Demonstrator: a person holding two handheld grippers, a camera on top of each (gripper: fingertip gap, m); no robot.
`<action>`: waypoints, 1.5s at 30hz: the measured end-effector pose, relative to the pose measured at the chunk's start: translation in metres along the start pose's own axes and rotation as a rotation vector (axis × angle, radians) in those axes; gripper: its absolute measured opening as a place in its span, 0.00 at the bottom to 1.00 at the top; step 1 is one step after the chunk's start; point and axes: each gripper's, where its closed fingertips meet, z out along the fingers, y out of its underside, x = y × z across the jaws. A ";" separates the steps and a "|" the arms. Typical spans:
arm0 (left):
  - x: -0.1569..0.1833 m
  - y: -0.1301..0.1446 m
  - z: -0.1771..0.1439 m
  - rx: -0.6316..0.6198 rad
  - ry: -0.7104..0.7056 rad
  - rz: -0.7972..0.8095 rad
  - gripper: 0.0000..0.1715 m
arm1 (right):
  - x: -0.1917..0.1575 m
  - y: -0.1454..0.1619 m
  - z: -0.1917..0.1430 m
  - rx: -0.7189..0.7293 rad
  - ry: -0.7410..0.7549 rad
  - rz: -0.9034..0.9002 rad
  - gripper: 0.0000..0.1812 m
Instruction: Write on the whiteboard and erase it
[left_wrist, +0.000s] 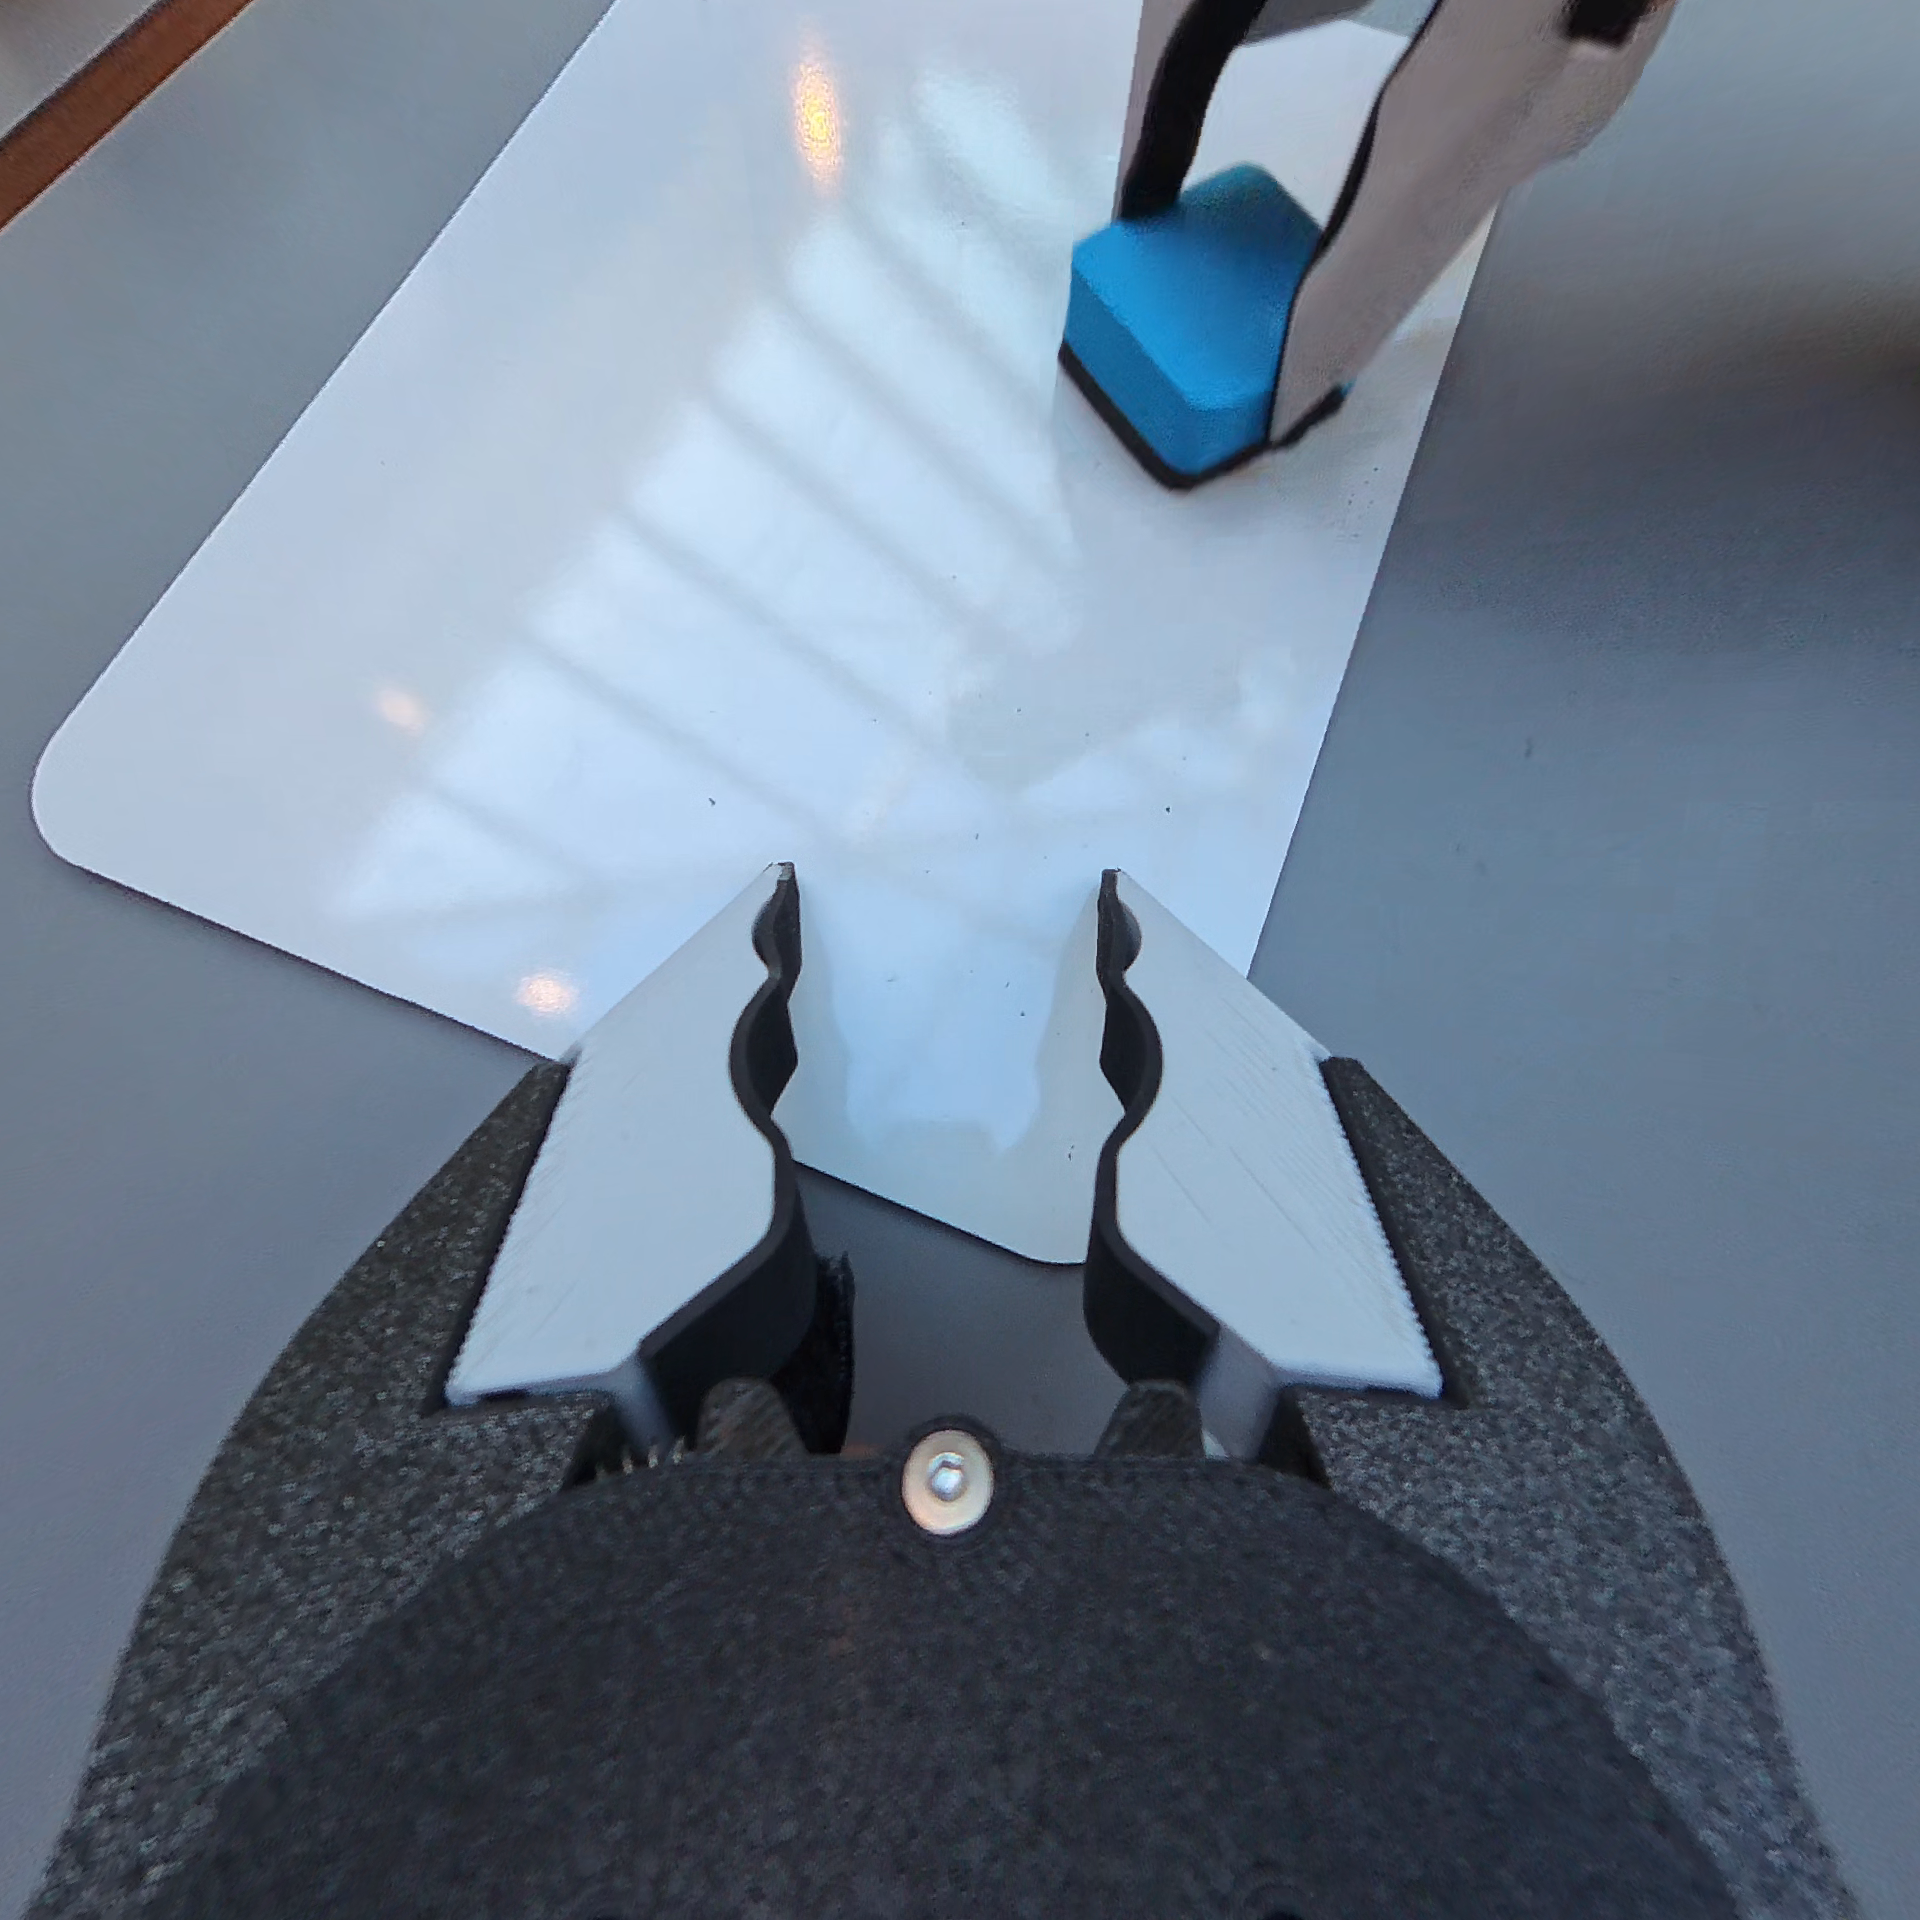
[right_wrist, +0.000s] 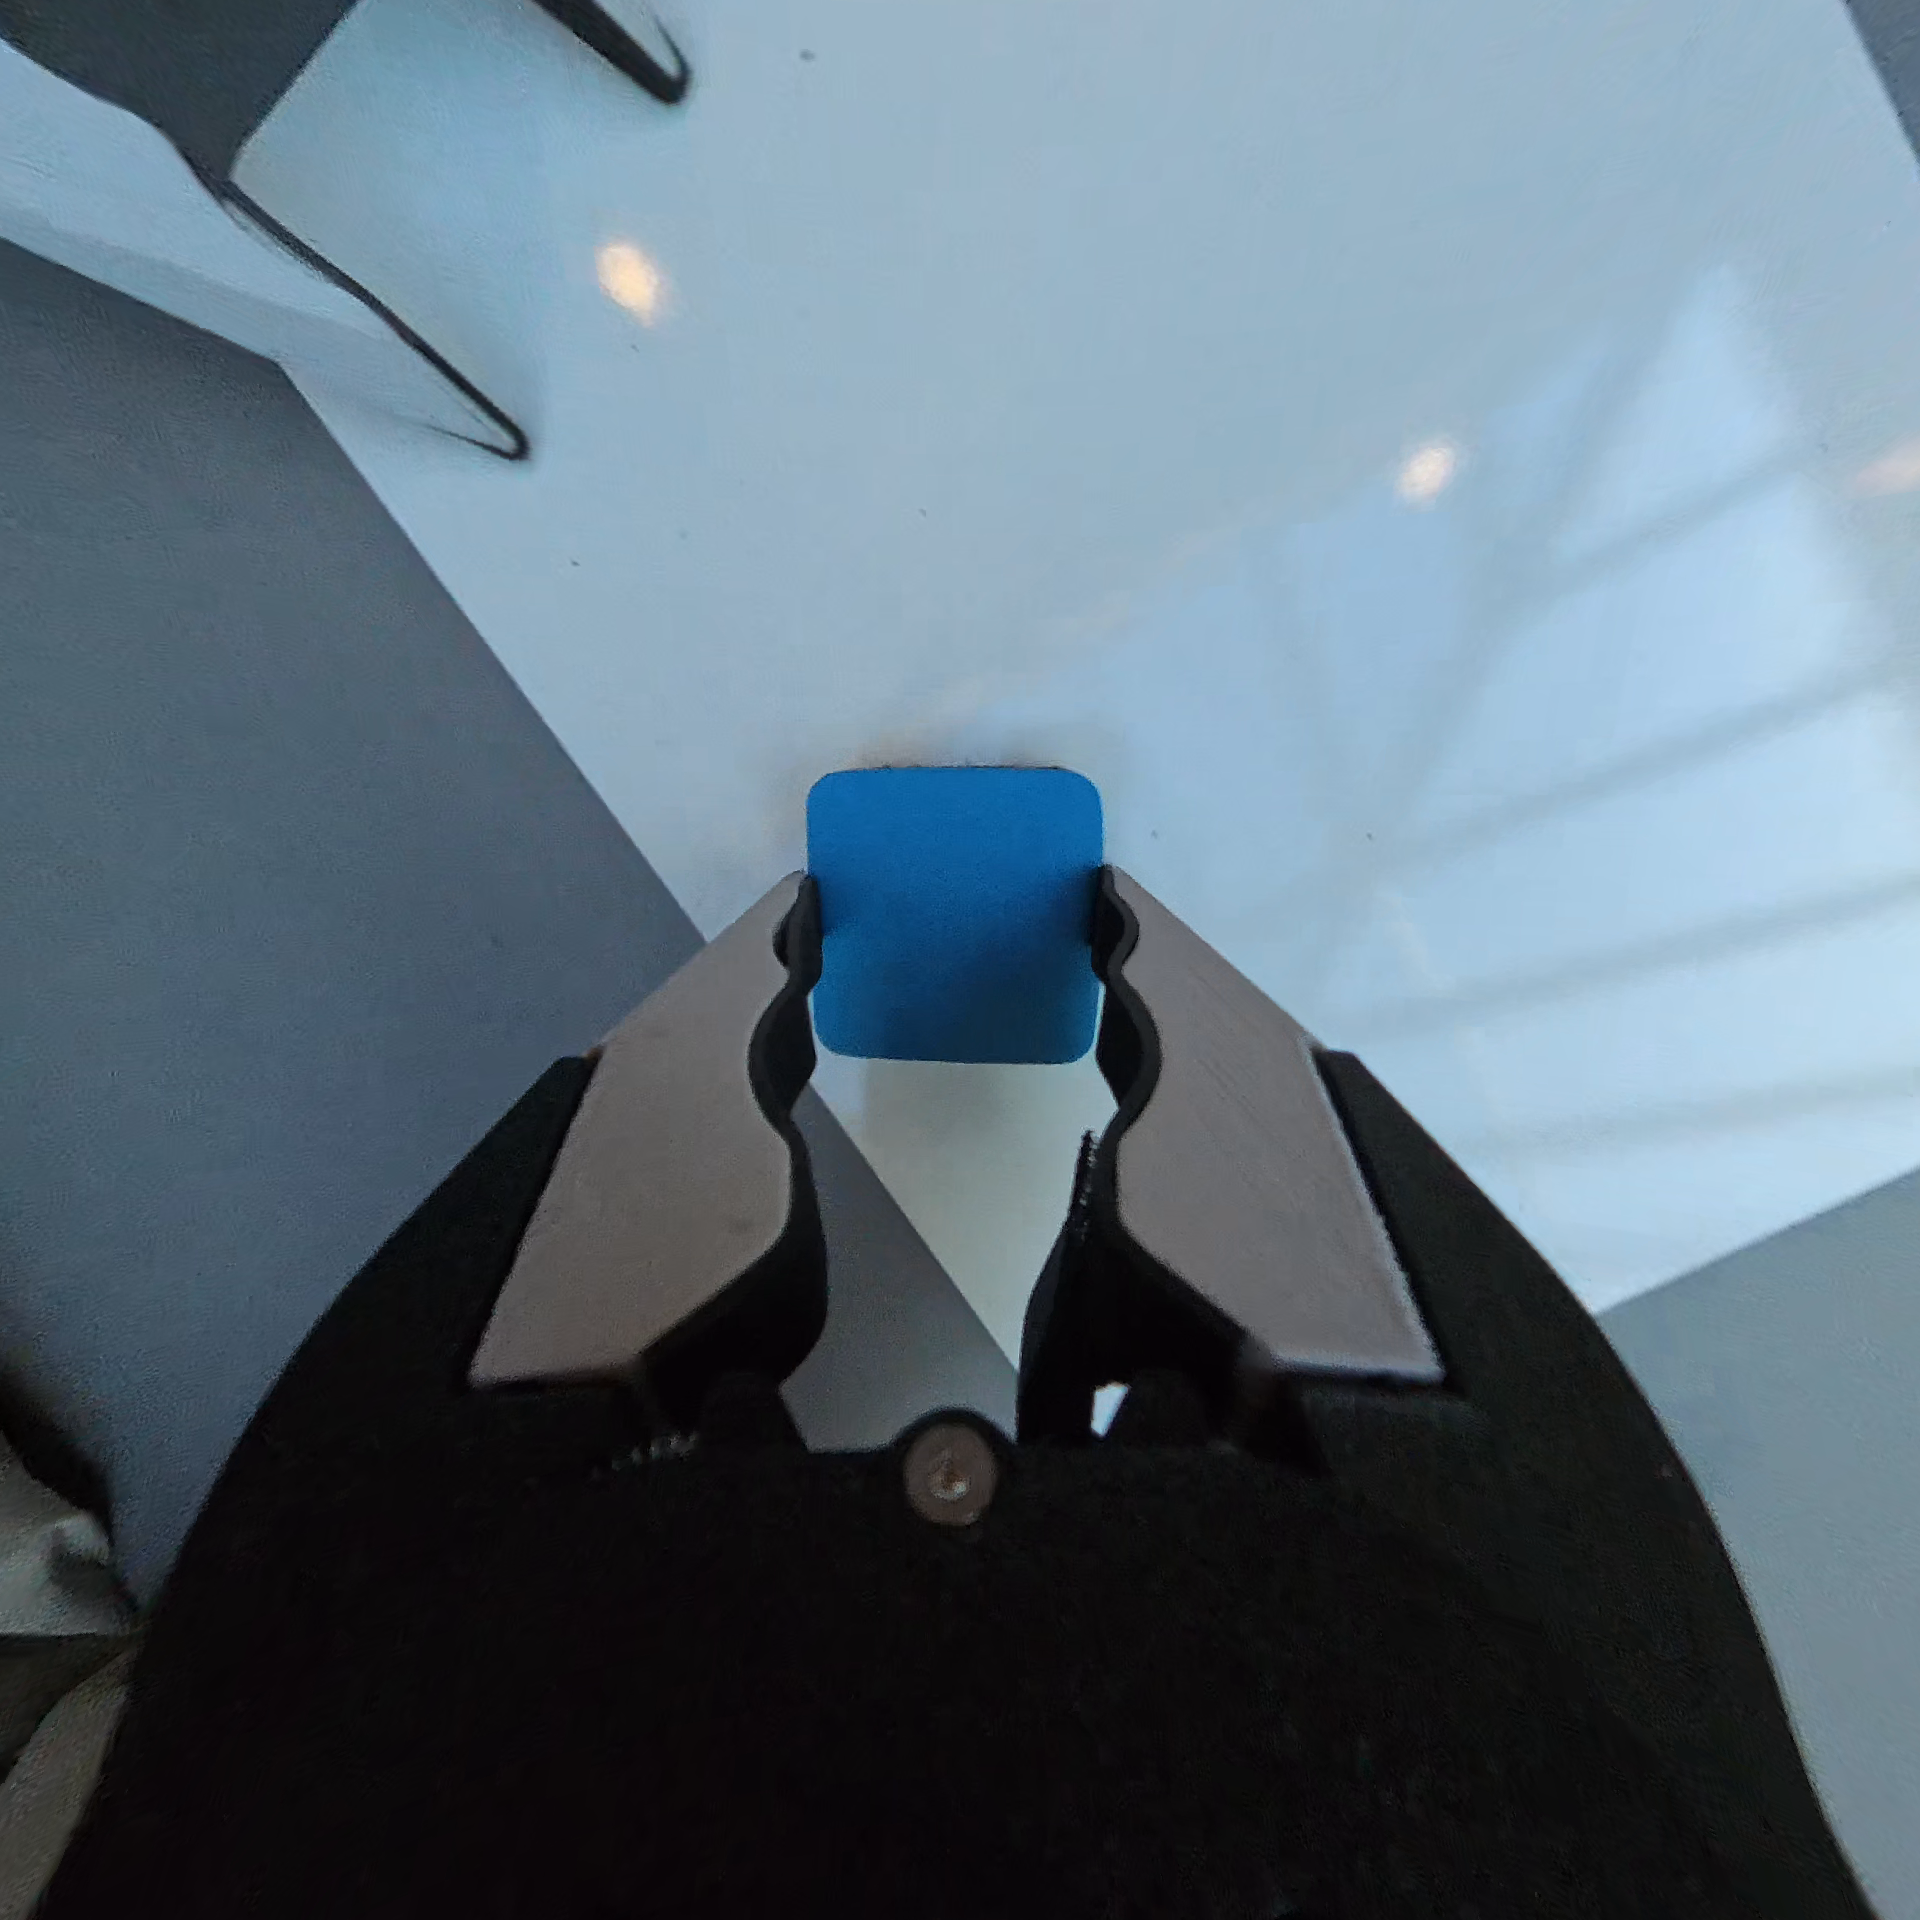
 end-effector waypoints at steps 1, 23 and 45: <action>0.000 0.000 0.000 0.000 0.000 0.000 0.34 | -0.010 -0.011 0.006 0.003 -0.007 -0.033 0.29; -0.001 -0.001 0.001 0.000 -0.001 0.001 0.34 | -0.012 -0.031 0.013 -0.050 -0.008 -0.051 0.29; 0.001 -0.001 0.001 0.001 0.008 0.006 0.33 | -0.016 -0.014 0.007 -0.032 0.019 0.016 0.29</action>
